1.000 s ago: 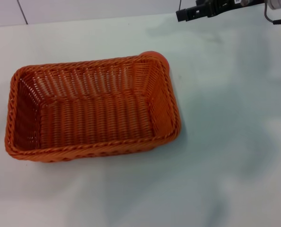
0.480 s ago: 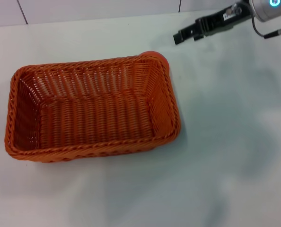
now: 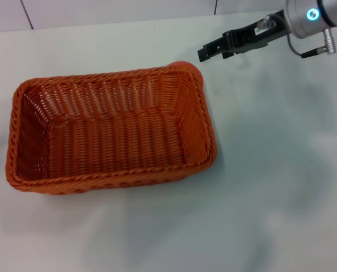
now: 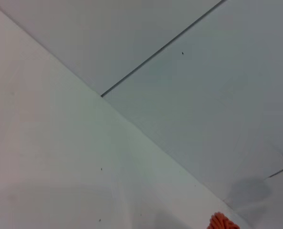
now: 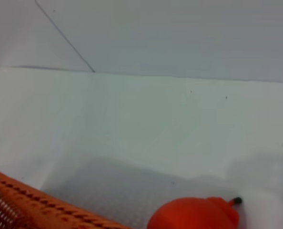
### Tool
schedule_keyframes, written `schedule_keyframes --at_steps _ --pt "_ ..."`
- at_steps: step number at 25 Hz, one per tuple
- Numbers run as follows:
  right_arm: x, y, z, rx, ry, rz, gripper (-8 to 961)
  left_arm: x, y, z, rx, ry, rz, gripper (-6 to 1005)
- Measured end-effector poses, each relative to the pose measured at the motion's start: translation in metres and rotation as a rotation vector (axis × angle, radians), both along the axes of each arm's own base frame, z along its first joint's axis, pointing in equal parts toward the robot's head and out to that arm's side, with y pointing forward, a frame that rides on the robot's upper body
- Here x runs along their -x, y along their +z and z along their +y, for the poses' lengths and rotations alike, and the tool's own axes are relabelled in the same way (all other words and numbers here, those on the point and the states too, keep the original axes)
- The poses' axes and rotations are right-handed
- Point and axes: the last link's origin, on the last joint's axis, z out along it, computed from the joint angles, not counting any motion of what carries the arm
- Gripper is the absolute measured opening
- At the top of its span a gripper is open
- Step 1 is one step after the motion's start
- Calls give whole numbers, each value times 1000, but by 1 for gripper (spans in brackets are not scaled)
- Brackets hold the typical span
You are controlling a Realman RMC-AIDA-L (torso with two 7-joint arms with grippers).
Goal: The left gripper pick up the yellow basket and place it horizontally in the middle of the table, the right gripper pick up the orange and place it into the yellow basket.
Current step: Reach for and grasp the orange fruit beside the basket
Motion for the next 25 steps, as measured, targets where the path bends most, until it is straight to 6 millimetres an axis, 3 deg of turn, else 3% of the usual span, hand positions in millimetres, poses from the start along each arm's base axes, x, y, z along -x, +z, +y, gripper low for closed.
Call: schedule_keyframes --at_steps 8,17,25 --pt "-6 -24 5 -65 -46 10 757 -1 -9 -1 8 -30 17 748" --pt "-1 -26 11 -120 -68 86 757 -3 -17 4 15 -44 37 748" --pt "-5 -40 8 -114 -109 98 756 -9 -21 12 27 -67 38 748"
